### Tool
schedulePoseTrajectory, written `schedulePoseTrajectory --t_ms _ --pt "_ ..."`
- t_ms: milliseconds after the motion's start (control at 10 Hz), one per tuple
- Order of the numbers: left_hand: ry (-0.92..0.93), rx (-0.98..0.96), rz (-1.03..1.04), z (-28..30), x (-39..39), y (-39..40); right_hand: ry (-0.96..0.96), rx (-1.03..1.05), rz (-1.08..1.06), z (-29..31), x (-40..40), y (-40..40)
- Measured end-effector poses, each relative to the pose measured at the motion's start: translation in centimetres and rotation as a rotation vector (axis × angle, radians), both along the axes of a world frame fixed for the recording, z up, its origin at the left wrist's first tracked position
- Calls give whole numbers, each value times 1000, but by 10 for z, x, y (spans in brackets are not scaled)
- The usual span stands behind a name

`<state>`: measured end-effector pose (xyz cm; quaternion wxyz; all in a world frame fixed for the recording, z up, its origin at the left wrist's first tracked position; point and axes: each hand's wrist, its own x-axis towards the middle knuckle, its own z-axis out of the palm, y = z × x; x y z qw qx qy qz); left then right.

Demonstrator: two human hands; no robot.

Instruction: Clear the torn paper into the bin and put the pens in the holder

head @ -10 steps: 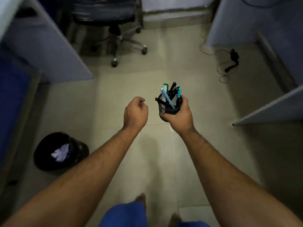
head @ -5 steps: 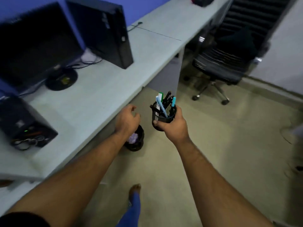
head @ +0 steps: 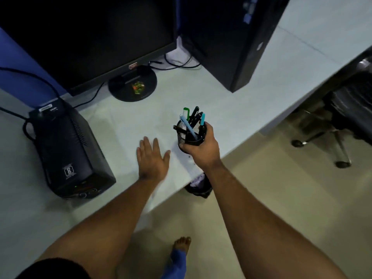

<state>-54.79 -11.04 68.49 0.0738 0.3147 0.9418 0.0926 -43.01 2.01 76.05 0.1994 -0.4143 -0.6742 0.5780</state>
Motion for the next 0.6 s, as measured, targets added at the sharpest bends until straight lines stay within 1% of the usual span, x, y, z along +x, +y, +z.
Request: schedulePoseTrajectory --t_ms 100,300,400,500,600 --pt "72 11 8 -11 4 -2 -23 56 11 -14 -31 7" --pt "124 -43 -10 -14 4 -3 -53 25 26 -20 -62 11" --pt "113 -46 4 -13 3 -1 -53 -1 25 -24 -63 11" --pt "150 -54 -42 -13 5 -3 -95 -4 13 -24 -63 10" --pt "112 -69 3 -14 -2 2 -178 -6 10 -22 -55 6"
